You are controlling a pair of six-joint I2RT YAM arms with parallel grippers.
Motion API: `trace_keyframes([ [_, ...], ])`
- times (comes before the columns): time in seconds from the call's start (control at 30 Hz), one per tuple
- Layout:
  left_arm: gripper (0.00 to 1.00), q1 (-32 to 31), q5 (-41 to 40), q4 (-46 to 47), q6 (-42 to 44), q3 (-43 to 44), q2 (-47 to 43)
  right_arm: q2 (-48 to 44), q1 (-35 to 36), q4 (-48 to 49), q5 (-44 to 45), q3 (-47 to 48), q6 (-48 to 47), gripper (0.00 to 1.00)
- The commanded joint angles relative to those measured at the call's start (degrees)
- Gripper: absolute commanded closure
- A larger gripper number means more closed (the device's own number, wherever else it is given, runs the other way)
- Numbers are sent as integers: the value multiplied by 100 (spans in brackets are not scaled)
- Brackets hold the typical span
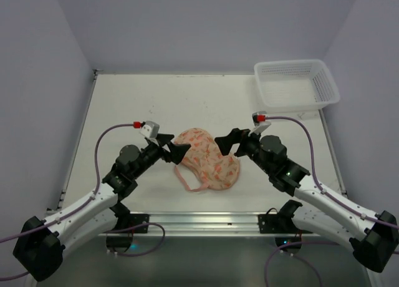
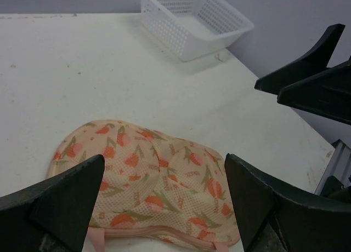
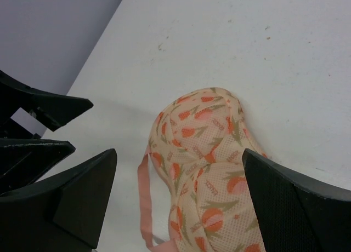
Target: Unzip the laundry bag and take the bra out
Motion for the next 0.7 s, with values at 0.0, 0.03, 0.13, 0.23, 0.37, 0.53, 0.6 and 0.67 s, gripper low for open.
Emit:
trace_keyframes([
  [0.0, 5, -22, -120, 160, 131, 36, 56, -74, 9, 188, 162, 54, -31, 1],
  [0.03, 6, -22, -164, 107, 131, 53, 56, -57, 17, 66, 214, 124, -5, 1],
  [0.13, 6, -22, -200, 124, 87, 27, 82, 127, 18, -346, 470, 326, -39, 1],
  [0.23, 6, -22, -226, 115, 35, 53, 170, 514, 0, -775, 793, 466, 21, 1],
  [0.37, 5, -14, -533, -208, -273, 237, 538, 1015, -26, -1147, 330, 739, 48, 2],
  [0.53, 8, -13, -543, -1202, -379, 993, 1646, 1217, -79, -1113, -66, 828, -145, 4],
  [0.6, 12, -13, -368, -1325, -396, 1125, 1900, 1279, -96, -1104, -92, 810, -110, 5],
  [0.67, 14, -13, -226, -1413, -405, 1161, 1972, 1350, -132, -1095, -197, 766, -75, 12],
])
